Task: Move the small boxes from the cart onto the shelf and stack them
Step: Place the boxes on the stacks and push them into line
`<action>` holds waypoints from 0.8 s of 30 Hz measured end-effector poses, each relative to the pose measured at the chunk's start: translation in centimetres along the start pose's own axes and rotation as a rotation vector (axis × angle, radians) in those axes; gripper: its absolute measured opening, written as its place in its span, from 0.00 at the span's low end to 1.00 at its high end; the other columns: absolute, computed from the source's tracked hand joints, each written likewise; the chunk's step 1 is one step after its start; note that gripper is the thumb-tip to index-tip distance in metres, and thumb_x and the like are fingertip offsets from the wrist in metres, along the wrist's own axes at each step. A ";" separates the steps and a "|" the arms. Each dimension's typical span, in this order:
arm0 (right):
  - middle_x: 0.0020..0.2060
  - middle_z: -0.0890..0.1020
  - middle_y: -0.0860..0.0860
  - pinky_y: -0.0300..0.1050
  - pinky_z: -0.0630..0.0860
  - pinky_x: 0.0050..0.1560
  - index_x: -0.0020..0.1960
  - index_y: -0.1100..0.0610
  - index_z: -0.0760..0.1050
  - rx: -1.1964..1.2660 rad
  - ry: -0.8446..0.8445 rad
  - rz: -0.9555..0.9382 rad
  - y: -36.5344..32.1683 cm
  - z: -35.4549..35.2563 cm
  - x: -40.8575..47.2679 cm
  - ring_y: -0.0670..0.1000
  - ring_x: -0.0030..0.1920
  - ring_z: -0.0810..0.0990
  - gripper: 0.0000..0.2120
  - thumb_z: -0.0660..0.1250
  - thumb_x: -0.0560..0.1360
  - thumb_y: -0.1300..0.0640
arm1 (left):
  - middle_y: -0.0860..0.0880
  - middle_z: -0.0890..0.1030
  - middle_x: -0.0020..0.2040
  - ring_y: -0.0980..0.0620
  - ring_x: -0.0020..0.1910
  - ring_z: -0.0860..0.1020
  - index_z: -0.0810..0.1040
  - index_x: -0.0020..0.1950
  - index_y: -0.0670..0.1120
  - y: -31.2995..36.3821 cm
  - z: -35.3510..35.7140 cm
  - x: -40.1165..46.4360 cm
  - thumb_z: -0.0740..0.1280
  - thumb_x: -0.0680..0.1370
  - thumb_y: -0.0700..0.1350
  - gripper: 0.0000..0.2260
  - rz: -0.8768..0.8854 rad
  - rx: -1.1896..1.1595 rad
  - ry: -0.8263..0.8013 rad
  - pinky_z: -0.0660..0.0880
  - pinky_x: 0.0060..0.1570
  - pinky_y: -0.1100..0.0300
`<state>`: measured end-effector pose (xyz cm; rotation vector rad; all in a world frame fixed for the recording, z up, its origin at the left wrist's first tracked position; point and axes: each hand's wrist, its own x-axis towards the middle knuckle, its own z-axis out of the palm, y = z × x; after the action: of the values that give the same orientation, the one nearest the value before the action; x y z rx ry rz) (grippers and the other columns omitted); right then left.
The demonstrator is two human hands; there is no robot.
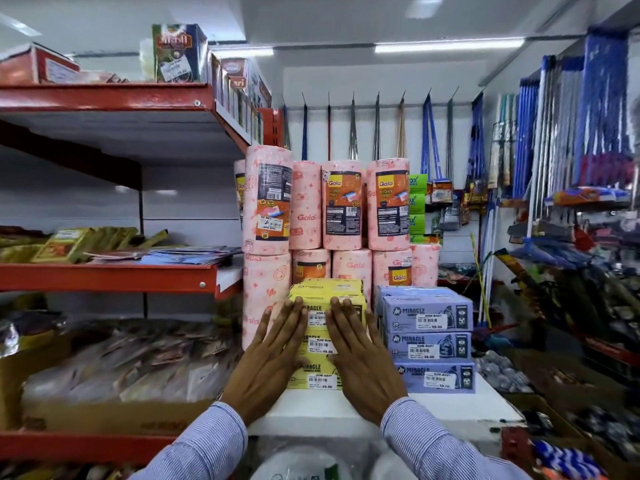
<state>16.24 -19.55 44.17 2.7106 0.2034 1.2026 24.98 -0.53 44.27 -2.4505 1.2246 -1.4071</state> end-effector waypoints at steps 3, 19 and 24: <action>0.80 0.43 0.54 0.58 0.45 0.76 0.79 0.57 0.42 0.013 0.041 -0.006 0.3 -0.7 -0.9 0.55 0.79 0.42 0.33 0.57 0.81 0.52 | 0.40 0.52 0.82 0.44 0.81 0.48 0.52 0.80 0.41 1.0 -0.1 -0.1 0.44 0.84 0.57 0.29 -0.018 -0.069 0.030 0.47 0.77 0.43; 0.80 0.44 0.57 0.57 0.41 0.78 0.79 0.58 0.44 0.017 0.150 0.300 13.2 -3.6 -7.1 0.61 0.79 0.42 0.31 0.49 0.81 0.46 | 0.42 0.45 0.82 0.44 0.82 0.45 0.47 0.81 0.42 13.5 0.4 9.9 0.47 0.84 0.54 0.28 0.113 -0.133 0.077 0.43 0.79 0.44; 0.80 0.43 0.55 0.48 0.39 0.78 0.79 0.57 0.43 0.066 0.156 0.243 13.4 -2.9 -7.2 0.57 0.79 0.39 0.32 0.53 0.81 0.50 | 0.43 0.45 0.83 0.44 0.82 0.45 0.46 0.81 0.42 13.3 1.3 9.9 0.48 0.84 0.55 0.29 0.116 -0.087 0.082 0.42 0.79 0.44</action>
<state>10.07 -33.71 43.65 2.7602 -0.0711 1.5004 20.51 -16.56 44.98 -2.3529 1.4491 -1.4666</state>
